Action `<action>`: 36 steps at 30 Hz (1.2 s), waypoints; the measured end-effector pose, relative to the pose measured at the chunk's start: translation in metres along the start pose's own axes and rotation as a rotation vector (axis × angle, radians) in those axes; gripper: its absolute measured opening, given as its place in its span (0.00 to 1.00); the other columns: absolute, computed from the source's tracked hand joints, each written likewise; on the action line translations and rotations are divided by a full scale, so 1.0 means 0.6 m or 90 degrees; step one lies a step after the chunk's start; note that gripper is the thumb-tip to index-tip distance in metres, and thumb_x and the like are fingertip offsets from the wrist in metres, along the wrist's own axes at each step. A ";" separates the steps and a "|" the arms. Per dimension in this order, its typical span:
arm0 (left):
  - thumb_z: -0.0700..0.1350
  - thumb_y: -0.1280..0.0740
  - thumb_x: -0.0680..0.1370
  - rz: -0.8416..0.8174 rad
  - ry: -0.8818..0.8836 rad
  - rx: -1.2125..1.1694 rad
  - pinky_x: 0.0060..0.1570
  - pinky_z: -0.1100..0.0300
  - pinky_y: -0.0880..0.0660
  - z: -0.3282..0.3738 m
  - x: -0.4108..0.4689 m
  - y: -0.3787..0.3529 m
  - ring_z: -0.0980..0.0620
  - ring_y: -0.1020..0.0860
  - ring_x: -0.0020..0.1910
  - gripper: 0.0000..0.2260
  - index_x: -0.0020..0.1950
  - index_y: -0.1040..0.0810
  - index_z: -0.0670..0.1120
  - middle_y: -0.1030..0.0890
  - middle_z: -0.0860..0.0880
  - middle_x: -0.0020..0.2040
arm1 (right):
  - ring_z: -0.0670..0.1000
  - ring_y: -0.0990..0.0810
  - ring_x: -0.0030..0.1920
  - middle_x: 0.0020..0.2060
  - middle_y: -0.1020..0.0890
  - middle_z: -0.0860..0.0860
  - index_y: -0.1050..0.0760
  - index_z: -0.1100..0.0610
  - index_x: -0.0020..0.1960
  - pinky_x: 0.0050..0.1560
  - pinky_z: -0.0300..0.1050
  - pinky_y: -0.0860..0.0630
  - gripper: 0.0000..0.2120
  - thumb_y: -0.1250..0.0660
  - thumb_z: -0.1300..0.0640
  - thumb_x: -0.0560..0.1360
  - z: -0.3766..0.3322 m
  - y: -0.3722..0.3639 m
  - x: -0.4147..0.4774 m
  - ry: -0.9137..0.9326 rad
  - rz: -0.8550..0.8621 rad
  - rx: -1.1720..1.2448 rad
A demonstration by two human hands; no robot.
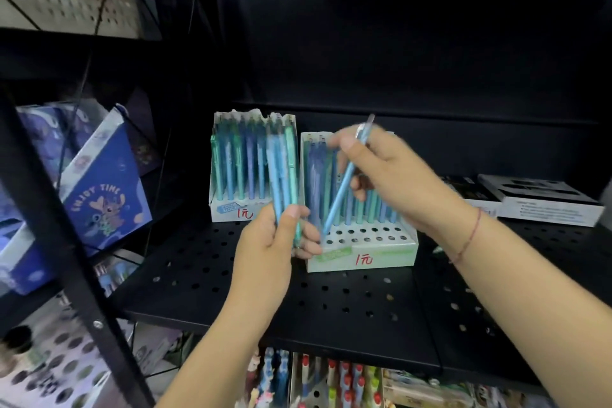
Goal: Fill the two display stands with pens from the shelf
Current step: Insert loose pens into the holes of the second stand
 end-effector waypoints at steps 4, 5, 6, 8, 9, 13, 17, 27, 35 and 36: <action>0.45 0.42 0.82 0.039 0.004 0.006 0.35 0.65 0.24 -0.014 0.003 0.009 0.54 0.22 0.31 0.10 0.48 0.23 0.45 0.20 0.49 0.33 | 0.54 0.23 0.32 0.39 0.21 0.60 0.30 0.48 0.56 0.32 0.49 0.23 0.07 0.36 0.53 0.79 0.010 0.001 0.013 0.115 0.139 -0.111; 0.46 0.42 0.82 0.037 0.008 0.005 0.34 0.65 0.25 -0.017 0.003 0.010 0.54 0.23 0.31 0.10 0.48 0.22 0.45 0.20 0.49 0.33 | 0.55 0.23 0.34 0.37 0.22 0.59 0.31 0.47 0.58 0.35 0.53 0.22 0.09 0.36 0.53 0.78 0.016 -0.004 0.012 0.133 0.144 -0.151; 0.46 0.42 0.82 0.034 0.010 0.006 0.34 0.66 0.25 -0.019 0.003 0.010 0.54 0.24 0.31 0.10 0.48 0.22 0.46 0.21 0.50 0.33 | 0.56 0.23 0.35 0.35 0.24 0.57 0.32 0.47 0.59 0.37 0.55 0.22 0.11 0.35 0.53 0.78 0.020 -0.010 0.010 0.144 0.141 -0.183; 0.47 0.42 0.82 0.030 0.007 0.013 0.34 0.67 0.26 -0.022 0.003 0.011 0.55 0.25 0.31 0.11 0.48 0.22 0.46 0.22 0.51 0.32 | 0.54 0.24 0.34 0.31 0.29 0.51 0.32 0.48 0.61 0.38 0.56 0.23 0.13 0.35 0.53 0.78 0.028 -0.019 0.008 0.149 0.131 -0.207; 0.47 0.42 0.82 0.028 0.005 0.015 0.35 0.67 0.27 -0.023 0.004 0.012 0.56 0.25 0.31 0.11 0.48 0.22 0.46 0.22 0.52 0.32 | 0.54 0.24 0.34 0.31 0.30 0.49 0.33 0.48 0.61 0.38 0.56 0.23 0.14 0.35 0.53 0.77 0.032 -0.022 0.008 0.148 0.128 -0.202; 0.47 0.42 0.82 0.016 0.007 0.011 0.34 0.67 0.27 -0.026 0.004 0.012 0.56 0.27 0.30 0.11 0.48 0.21 0.46 0.23 0.53 0.32 | 0.54 0.24 0.34 0.30 0.30 0.49 0.36 0.47 0.64 0.37 0.56 0.23 0.19 0.34 0.54 0.77 0.041 -0.031 0.007 0.158 0.125 -0.194; 0.47 0.42 0.82 0.006 0.003 0.013 0.35 0.66 0.27 -0.028 0.004 0.015 0.57 0.27 0.30 0.11 0.48 0.21 0.47 0.23 0.53 0.32 | 0.52 0.25 0.31 0.30 0.30 0.49 0.39 0.44 0.59 0.36 0.55 0.24 0.20 0.31 0.56 0.75 0.045 -0.037 0.005 0.178 0.166 -0.175; 0.48 0.41 0.81 -0.019 0.002 0.000 0.36 0.66 0.27 -0.030 0.001 0.019 0.57 0.27 0.30 0.11 0.47 0.20 0.48 0.22 0.52 0.32 | 0.46 0.25 0.35 0.37 0.25 0.46 0.25 0.52 0.59 0.38 0.41 0.25 0.12 0.32 0.55 0.76 0.057 -0.045 0.000 0.209 0.173 -0.253; 0.48 0.41 0.81 -0.086 0.006 0.010 0.38 0.66 0.26 -0.030 -0.001 0.018 0.56 0.26 0.32 0.11 0.47 0.19 0.48 0.22 0.52 0.33 | 0.44 0.28 0.34 0.41 0.24 0.47 0.22 0.51 0.55 0.38 0.34 0.30 0.07 0.35 0.54 0.78 0.037 -0.036 -0.009 0.209 0.244 -0.132; 0.47 0.41 0.81 -0.096 0.004 0.019 0.38 0.65 0.26 -0.029 -0.001 0.017 0.56 0.25 0.32 0.11 0.48 0.19 0.48 0.21 0.52 0.33 | 0.47 0.28 0.32 0.42 0.23 0.47 0.23 0.50 0.56 0.35 0.37 0.29 0.08 0.35 0.53 0.78 0.033 -0.037 -0.012 0.187 0.223 -0.060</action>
Point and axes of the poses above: each hand's wrist, its own x-axis towards the middle knuckle, its own y-axis out of the back of the hand, z = x × y, the point moved 1 cm from there along x, towards the middle knuckle
